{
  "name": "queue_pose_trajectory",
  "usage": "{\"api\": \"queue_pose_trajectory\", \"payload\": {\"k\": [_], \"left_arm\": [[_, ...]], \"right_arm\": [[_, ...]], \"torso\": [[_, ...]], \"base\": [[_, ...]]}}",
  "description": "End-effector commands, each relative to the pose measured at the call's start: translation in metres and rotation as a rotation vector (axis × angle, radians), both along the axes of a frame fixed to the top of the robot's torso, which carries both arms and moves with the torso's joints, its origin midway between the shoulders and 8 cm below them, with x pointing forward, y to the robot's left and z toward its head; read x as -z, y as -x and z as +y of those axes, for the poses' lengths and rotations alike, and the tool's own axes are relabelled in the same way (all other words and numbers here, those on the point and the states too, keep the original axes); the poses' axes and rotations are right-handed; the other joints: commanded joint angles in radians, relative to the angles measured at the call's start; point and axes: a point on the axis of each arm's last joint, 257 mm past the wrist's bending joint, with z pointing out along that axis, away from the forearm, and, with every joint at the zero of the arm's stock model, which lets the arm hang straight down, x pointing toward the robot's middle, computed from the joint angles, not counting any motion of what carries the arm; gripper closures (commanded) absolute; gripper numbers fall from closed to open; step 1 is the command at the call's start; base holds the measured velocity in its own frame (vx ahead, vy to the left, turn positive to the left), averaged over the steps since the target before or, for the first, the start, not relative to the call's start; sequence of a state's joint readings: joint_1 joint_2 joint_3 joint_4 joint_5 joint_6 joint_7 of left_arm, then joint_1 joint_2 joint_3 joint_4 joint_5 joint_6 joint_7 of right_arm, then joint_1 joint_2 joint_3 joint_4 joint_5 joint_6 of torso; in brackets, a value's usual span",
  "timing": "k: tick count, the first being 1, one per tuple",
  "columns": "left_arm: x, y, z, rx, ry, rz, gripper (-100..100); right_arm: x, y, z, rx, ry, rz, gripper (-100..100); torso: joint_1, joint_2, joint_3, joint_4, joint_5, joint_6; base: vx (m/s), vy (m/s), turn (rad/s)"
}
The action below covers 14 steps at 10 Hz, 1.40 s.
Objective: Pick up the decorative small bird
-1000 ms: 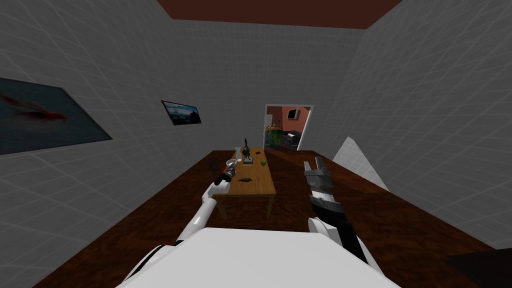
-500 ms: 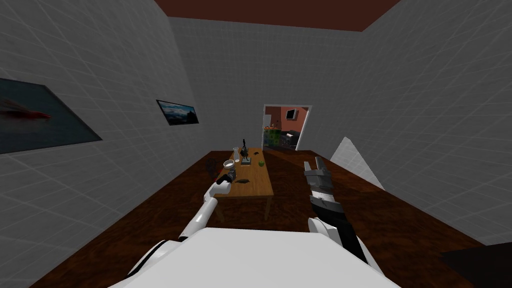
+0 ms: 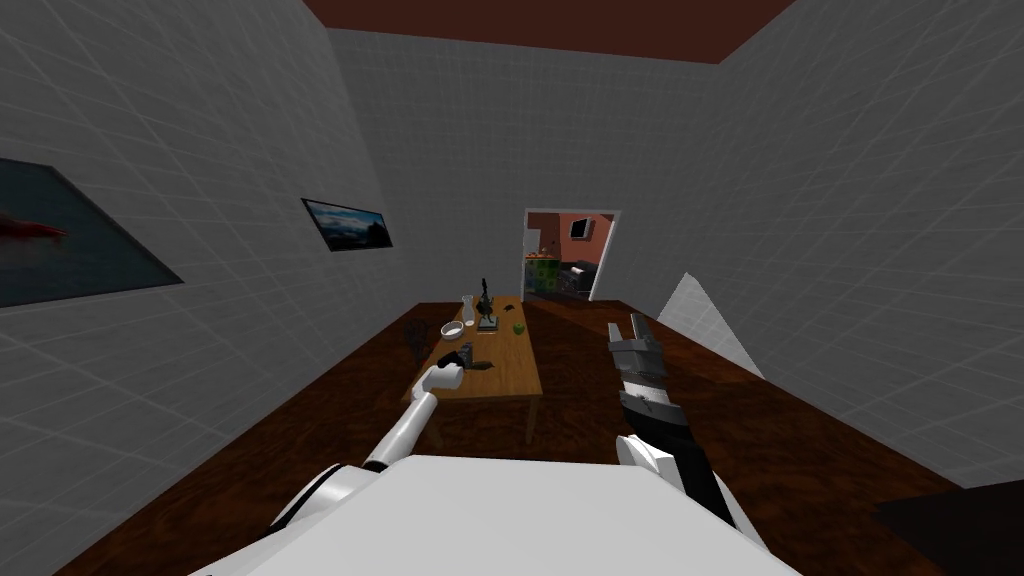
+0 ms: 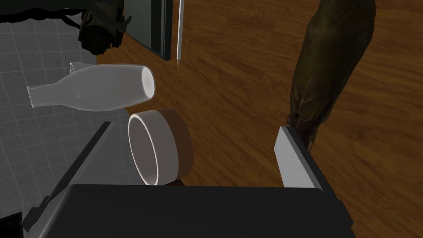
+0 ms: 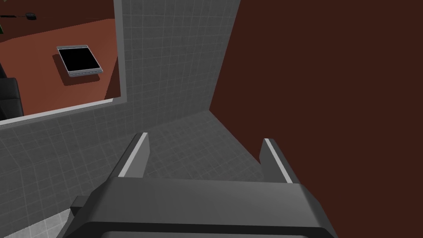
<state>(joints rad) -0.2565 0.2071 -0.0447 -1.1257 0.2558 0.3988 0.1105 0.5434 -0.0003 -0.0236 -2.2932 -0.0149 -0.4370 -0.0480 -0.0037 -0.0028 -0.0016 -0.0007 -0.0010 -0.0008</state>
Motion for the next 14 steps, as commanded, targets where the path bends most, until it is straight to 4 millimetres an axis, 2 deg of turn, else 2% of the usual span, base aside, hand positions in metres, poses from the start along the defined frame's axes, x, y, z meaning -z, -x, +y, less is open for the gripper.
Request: {"api": "queue_pose_trajectory", "payload": {"k": [1,3,5,9,13,14], "left_arm": [[0.015,0.007,0.0,0.0,-0.003,0.045,-100],[0.043,0.022,0.002,0.005,-0.018,0.141,-100],[0.045,0.023,0.003,0.004,-0.018,0.145,-100],[0.086,0.053,0.023,-0.002,-0.062,0.308,-100],[0.11,0.08,0.053,-0.023,-0.107,0.428,-100],[0.103,0.074,0.049,-0.02,-0.102,0.408,-100]], "right_arm": [[0.0,0.0,0.0,0.0,0.0,0.0,0],[0.0,0.0,0.0,0.0,0.0,0.0,0],[0.0,0.0,0.0,0.0,0.0,0.0,0],[0.0,0.0,0.0,0.0,0.0,0.0,0],[0.0,0.0,0.0,0.0,0.0,0.0,0],[0.0,0.0,0.0,0.0,0.0,0.0,0]], "torso": [[0.0,0.0,0.0,0.0,0.0,0.0],[0.0,0.0,0.0,0.0,0.0,0.0],[0.0,0.0,0.0,0.0,0.0,0.0],[0.0,-0.001,-0.001,0.0,0.0,0.0],[0.001,-0.001,-0.001,0.0,0.0,0.0],[0.001,-0.001,-0.001,0.0,0.0,0.0]], "base": [[0.042,-0.054,-0.005],[0.051,-0.067,-0.031],[0.035,-0.035,0.001],[0.056,-0.056,-0.027],[0.069,-0.051,-0.025],[0.026,-0.019,0.002]]}}
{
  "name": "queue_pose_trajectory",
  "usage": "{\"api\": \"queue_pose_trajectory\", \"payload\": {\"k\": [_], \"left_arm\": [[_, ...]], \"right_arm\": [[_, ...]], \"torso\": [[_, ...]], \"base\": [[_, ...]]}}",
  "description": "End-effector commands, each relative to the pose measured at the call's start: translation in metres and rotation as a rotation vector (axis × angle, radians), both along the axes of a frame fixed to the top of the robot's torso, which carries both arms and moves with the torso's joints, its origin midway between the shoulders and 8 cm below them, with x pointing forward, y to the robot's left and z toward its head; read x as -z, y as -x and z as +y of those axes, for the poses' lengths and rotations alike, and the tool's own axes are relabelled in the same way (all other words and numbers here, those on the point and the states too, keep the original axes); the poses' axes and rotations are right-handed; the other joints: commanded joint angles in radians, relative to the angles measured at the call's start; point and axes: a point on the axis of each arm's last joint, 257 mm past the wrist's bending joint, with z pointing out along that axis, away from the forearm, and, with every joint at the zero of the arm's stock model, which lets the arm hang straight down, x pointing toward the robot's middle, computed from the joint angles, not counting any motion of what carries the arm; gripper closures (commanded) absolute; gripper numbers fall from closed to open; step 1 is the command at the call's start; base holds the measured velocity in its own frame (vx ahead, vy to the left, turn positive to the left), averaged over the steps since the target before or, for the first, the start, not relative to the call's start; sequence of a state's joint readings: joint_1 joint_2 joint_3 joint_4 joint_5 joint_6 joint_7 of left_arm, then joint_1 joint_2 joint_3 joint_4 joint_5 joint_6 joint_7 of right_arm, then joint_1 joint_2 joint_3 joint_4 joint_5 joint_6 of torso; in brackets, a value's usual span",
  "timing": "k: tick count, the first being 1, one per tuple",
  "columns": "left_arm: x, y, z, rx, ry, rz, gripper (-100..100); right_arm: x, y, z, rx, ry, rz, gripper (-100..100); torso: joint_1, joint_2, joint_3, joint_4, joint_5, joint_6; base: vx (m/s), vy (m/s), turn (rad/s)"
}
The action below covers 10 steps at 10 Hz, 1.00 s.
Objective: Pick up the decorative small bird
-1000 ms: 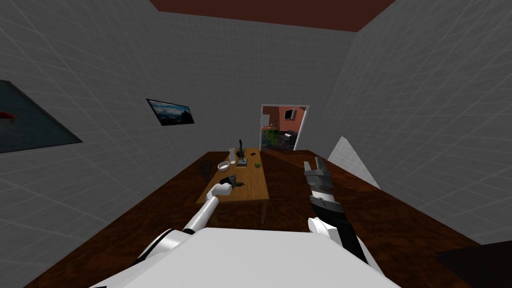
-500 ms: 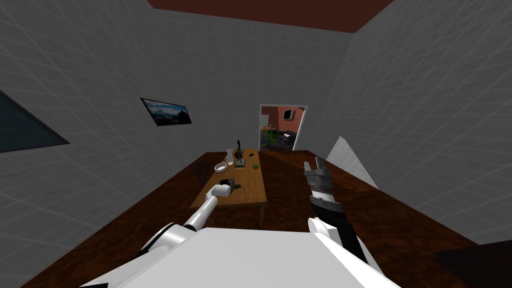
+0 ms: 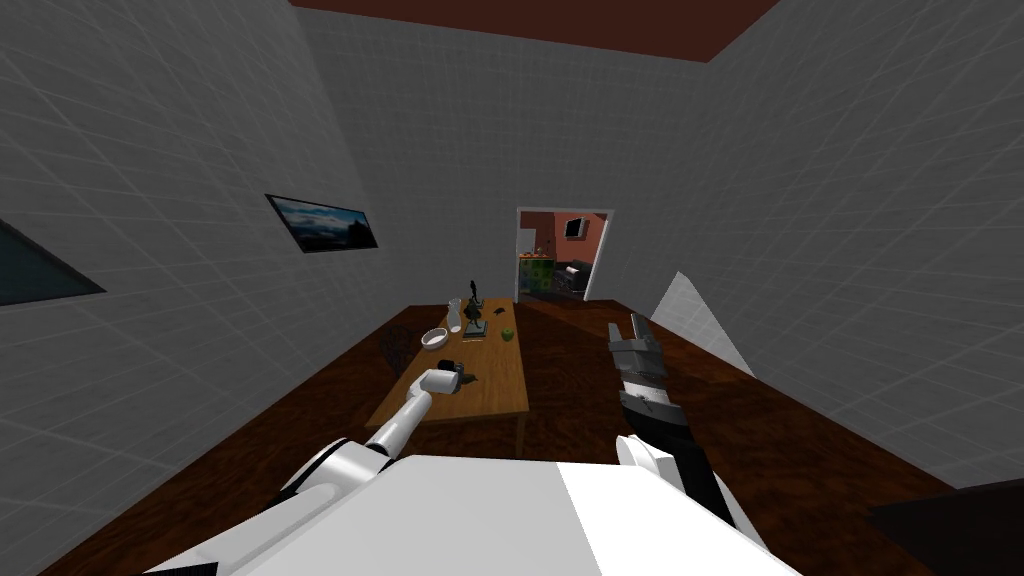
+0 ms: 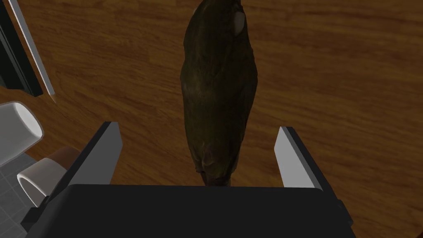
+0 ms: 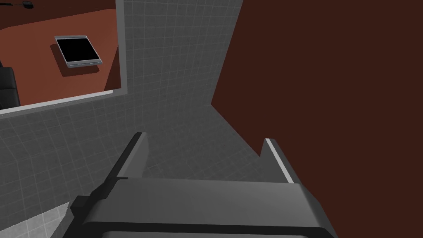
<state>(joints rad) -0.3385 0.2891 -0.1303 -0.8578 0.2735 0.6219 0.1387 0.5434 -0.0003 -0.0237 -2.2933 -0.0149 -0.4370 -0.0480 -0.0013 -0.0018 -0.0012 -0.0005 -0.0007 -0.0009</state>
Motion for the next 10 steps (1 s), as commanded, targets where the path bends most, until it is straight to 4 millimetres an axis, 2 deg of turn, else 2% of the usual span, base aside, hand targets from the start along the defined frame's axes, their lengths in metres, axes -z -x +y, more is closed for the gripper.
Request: {"api": "queue_pose_trajectory", "payload": {"k": [1,2,4,5,6,10], "left_arm": [[0.0,0.0,0.0,0.0,0.0,0.0,0],[0.008,0.005,-0.001,-0.003,0.0,-0.001,-100],[0.016,0.011,-0.002,-0.005,0.001,-0.001,-100],[0.014,0.009,-0.002,-0.004,0.001,0.002,-100],[0.014,0.009,-0.002,-0.004,0.001,-0.001,100],[0.014,0.009,-0.003,-0.004,0.001,-0.001,100]], "right_arm": [[0.0,0.0,0.0,0.0,0.0,0.0,0],[0.0,0.0,0.0,0.0,0.0,0.0,0],[0.0,0.0,0.0,0.0,0.0,0.0,0],[0.0,0.0,0.0,0.0,0.0,0.0,0],[0.0,0.0,0.0,0.0,0.0,0.0,0],[0.0,0.0,0.0,0.0,0.0,0.0,0]], "torso": [[0.0,0.0,0.0,0.0,0.0,0.0],[0.001,0.001,0.001,0.0,0.0,0.0],[0.002,-0.001,0.0,0.0,0.001,0.0],[0.003,-0.002,-0.001,0.0,0.001,0.0],[0.002,0.0,0.0,0.0,0.001,0.0],[0.002,0.002,0.001,0.001,0.0,0.0]], "base": [[0.005,-0.004,0.001],[0.038,0.006,-0.019],[0.063,0.017,-0.017],[0.033,0.009,-0.004],[0.0,0.0,0.0],[0.0,0.0,0.0]]}}
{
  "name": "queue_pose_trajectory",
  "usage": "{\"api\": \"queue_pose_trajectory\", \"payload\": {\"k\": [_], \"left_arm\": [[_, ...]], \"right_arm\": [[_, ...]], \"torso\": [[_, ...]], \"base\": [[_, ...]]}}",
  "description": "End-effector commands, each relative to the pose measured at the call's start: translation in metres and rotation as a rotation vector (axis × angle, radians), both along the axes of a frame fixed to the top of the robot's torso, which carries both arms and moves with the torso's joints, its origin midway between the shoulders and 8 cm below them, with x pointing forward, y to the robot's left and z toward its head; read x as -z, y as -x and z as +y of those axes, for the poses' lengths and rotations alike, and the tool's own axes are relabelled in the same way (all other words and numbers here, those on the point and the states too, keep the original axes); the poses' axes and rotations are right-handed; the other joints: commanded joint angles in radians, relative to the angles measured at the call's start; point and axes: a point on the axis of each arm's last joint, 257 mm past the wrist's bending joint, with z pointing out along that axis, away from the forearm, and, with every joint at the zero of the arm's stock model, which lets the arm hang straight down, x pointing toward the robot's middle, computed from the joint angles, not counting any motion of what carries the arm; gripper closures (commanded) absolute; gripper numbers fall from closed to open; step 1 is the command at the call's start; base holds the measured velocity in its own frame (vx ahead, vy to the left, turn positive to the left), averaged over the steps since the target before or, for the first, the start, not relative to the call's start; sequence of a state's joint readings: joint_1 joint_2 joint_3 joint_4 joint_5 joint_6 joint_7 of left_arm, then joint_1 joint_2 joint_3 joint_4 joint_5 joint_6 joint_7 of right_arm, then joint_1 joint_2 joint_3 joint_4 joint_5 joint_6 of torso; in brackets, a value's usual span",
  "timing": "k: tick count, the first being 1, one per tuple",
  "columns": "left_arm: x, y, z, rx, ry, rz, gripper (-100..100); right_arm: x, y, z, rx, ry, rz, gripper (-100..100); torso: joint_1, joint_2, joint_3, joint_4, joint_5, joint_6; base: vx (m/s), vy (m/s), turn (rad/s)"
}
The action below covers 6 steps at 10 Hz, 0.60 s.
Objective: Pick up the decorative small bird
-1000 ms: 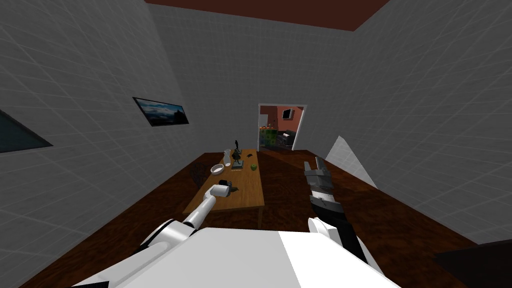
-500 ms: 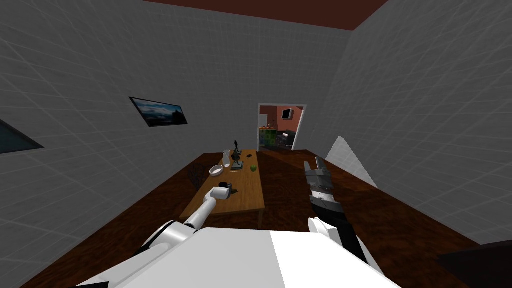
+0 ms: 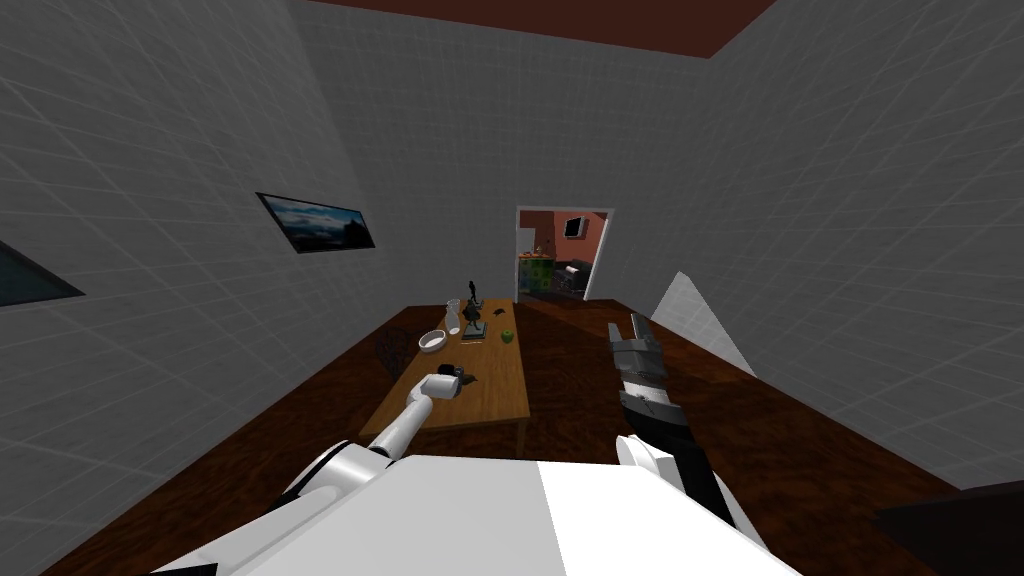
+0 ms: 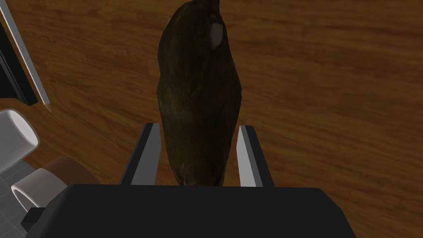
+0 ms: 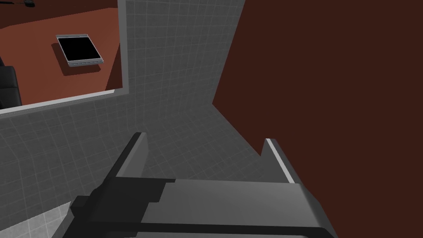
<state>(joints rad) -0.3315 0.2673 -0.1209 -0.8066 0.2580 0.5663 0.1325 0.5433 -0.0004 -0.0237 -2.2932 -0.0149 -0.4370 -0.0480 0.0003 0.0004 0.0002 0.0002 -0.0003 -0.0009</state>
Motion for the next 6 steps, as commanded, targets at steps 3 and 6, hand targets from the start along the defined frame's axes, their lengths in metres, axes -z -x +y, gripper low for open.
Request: {"api": "queue_pose_trajectory", "payload": {"k": [3,6], "left_arm": [[-0.008,-0.005,0.002,0.002,-0.001,-0.001,100],[-0.01,-0.006,0.002,0.003,-0.001,0.0,0]], "right_arm": [[0.0,0.0,0.0,0.0,0.0,0.0,0],[0.0,0.0,0.0,0.0,0.0,0.0,0]], "torso": [[-0.001,0.002,0.001,0.001,0.0,0.0],[-0.001,0.003,0.002,0.001,0.0,0.0]], "base": [[-0.031,-0.01,0.011],[-0.023,-0.006,0.005]]}}
